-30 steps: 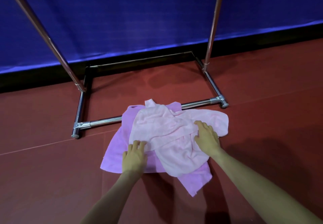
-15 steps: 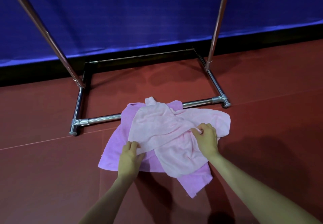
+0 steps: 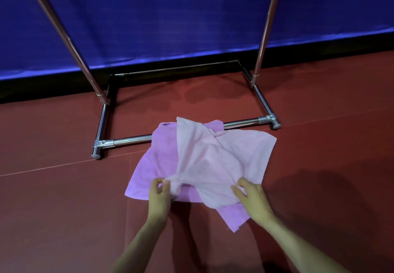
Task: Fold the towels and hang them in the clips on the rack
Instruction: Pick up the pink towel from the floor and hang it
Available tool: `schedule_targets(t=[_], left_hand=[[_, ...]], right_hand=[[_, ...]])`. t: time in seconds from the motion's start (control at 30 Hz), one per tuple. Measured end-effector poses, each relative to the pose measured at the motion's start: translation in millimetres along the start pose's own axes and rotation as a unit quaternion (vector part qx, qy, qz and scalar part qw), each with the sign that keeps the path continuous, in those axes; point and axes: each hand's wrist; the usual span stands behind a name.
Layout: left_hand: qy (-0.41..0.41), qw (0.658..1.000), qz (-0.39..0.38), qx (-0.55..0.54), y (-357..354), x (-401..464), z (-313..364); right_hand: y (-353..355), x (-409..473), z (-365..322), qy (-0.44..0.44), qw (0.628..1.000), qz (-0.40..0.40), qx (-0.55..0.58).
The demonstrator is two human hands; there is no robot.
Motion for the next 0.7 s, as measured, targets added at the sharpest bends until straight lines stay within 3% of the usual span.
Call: schedule_targets(t=[0.1,0.23,0.43,0.57,0.7], left_hand=[[0.013,0.999,-0.015,-0.036,11,-21,-2],[0.020,0.999,-0.044,0.012,25,-26,-1],[-0.066,0.989,-0.109,0.069,47,-37,15],[-0.071,0.988,-0.129,0.050,56,-41,13],[-0.129,0.982,-0.109,0.084,52,-51,15]], right_hand=[[1,-9,2,0.029,0.998,-0.008,-0.059],[-6,-14,0,0.034,0.998,0.007,-0.059],[-1,-27,6,-0.043,0.998,0.055,0.003],[6,-32,-5,-0.034,0.998,0.029,-0.038],[2,-33,-27,0.024,0.999,-0.005,-0.032]])
Point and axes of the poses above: each hand's wrist, its own x-axis towards the middle knuckle, its own y-axis out of the back of the hand, z = x × y, and after that the axes turned 15 degrees about x, right-handed
